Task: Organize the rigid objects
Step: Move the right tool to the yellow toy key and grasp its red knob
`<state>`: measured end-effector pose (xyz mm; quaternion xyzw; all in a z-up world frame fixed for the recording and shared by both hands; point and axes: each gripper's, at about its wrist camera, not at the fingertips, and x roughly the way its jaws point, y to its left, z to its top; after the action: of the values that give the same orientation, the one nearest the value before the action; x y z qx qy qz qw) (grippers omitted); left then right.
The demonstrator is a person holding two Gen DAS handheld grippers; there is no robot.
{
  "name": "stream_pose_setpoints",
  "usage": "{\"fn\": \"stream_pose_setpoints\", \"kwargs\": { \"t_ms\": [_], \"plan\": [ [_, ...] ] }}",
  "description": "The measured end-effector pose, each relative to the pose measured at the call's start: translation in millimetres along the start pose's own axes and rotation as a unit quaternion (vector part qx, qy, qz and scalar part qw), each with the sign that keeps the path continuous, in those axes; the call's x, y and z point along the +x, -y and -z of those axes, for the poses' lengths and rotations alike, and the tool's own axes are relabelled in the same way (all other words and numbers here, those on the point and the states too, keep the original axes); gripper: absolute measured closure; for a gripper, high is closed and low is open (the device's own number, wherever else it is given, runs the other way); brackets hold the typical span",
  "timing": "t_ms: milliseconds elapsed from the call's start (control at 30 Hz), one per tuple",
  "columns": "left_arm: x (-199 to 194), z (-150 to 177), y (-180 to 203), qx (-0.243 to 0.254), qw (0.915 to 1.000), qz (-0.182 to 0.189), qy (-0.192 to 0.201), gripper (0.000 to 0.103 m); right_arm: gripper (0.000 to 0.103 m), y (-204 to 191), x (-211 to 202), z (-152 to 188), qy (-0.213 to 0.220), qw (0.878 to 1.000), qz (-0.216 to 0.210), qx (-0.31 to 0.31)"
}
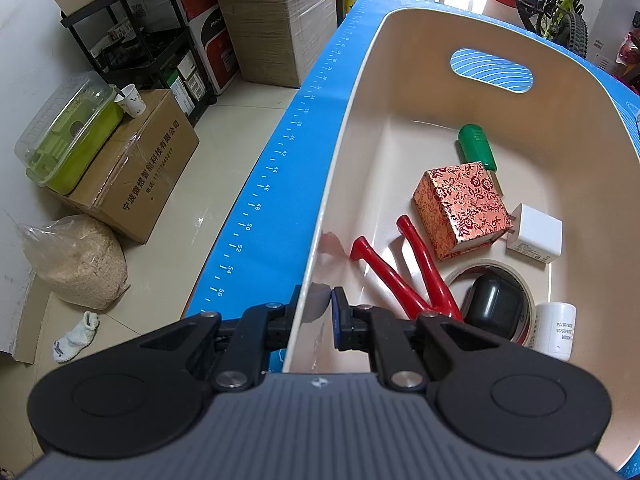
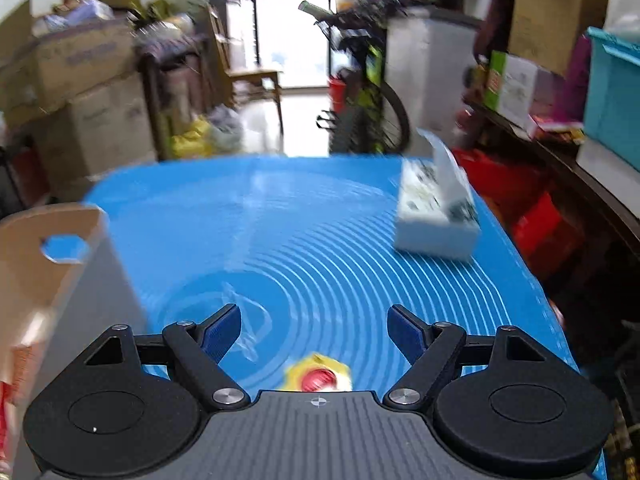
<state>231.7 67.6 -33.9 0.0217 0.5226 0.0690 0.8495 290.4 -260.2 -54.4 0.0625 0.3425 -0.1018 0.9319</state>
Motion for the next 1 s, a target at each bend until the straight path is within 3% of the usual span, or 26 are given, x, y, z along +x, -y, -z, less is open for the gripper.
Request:
{"fn": "stream_pose_setpoints", "kwargs": {
  "t_ms": [267,467,567,700,1000],
  "plan": [
    [0,0,0,0.000,1.0000,0.000,0.000,0.088,0.021,9,39,24,-0.072,0.997,0.019,0.036],
    [1,2,1,0.002,1.0000,0.000,0.000,0.088,0.022,1,50,33,-0.082,0.995,0.028,0.044],
    [1,2,1,0.002,1.0000,0.000,0.000,0.088,0.025,-9,51,37,-0.076,0.996,0.040,0.023],
    [1,1,1,0.001,1.0000,0.000,0.000,0.088,0.048,-17,43,37,-0.061,0.998,0.028,0.006],
    [2,2,1,0.000,1.0000,0.000,0.000,0.088,0.050,-10,32,34,-0.045,0.999,0.013,0.015]
  ]
}}
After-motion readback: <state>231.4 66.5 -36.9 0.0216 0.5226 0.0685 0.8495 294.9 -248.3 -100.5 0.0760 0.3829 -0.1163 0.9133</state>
